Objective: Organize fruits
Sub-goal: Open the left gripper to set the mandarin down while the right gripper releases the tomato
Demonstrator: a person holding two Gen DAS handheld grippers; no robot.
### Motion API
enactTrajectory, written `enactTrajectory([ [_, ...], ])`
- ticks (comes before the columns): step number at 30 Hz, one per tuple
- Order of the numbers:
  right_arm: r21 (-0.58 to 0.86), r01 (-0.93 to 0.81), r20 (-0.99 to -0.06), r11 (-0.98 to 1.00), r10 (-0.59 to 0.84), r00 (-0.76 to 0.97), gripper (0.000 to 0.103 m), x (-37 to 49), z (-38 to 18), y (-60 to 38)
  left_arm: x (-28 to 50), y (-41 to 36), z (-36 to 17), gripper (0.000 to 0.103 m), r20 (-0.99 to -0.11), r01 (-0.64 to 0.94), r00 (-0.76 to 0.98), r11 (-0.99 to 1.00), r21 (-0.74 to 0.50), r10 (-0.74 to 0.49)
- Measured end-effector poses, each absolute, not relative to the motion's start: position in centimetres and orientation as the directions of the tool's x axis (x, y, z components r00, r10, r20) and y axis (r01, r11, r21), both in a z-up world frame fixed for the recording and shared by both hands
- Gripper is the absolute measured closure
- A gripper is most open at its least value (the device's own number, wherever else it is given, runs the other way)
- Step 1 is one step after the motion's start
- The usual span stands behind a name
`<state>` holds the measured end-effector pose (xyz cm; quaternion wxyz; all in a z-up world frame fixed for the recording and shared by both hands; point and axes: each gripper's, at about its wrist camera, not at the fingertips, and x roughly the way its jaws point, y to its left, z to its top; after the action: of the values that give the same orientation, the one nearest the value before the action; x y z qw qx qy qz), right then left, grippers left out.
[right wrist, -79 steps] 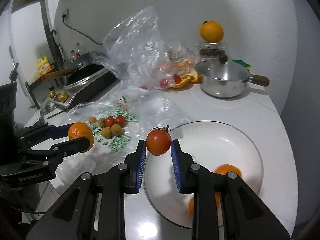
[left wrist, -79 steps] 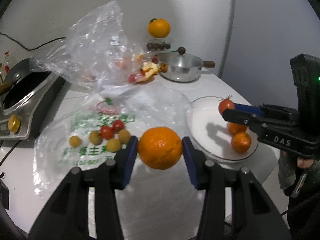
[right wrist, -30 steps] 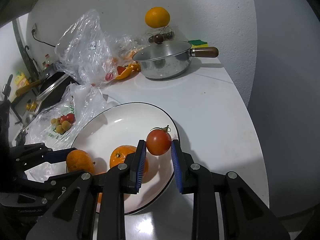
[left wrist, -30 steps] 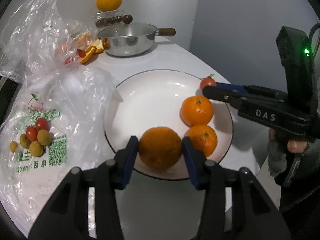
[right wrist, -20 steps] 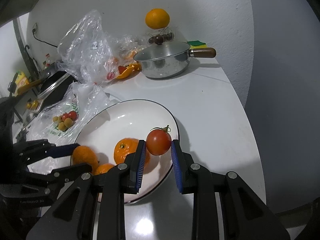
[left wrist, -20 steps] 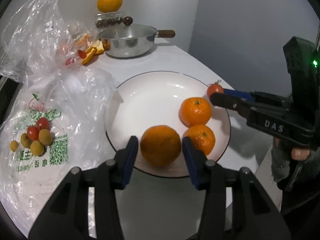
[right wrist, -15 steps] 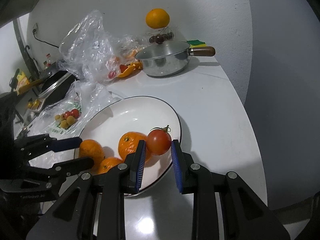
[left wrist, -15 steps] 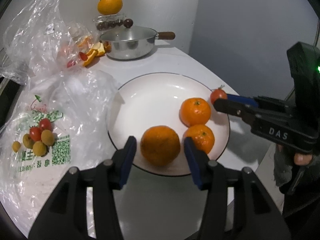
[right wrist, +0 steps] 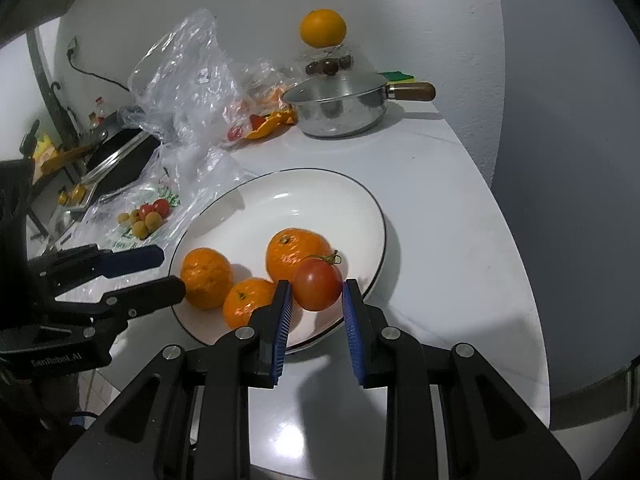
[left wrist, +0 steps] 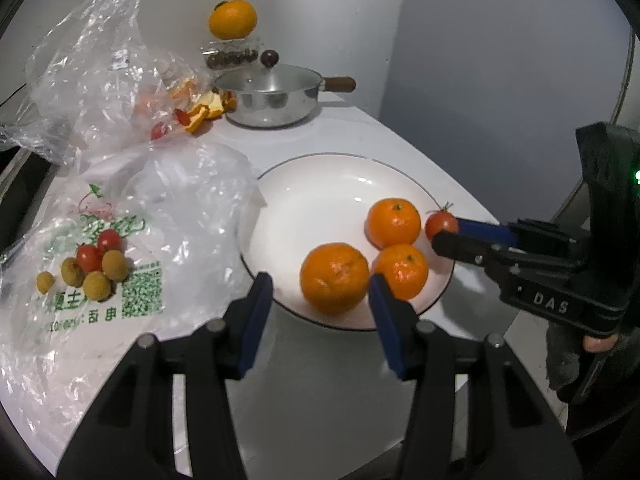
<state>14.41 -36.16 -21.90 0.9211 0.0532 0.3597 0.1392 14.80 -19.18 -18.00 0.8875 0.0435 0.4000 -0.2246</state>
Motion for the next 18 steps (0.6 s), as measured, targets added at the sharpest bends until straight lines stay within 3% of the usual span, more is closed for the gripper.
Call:
enactTrajectory([
  [5, 0.174, -0.196, -0.659, 0.965, 0.262, 0.705, 0.075, 14.2, -21.7, -35.6, 14.2, -18.1, -17.6, 0.052, -0.717, 0.43, 0.591, 0.896, -0.108, -0.37],
  [8, 0.157, -0.181, -0.66, 0.971, 0.24, 0.712, 0.067, 14.0, -21.3, -35.3, 13.8, -17.5, -17.3, 0.052, -0.709, 0.427, 0.599, 0.897, -0.112, -0.373],
  [18, 0.129, -0.201, -0.643, 0.971, 0.237, 0.729, 0.067, 13.2, -20.0, -32.9, 12.3, -14.1, -16.5, 0.051, -0.68, 0.391, 0.636, 0.912, -0.121, -0.364],
])
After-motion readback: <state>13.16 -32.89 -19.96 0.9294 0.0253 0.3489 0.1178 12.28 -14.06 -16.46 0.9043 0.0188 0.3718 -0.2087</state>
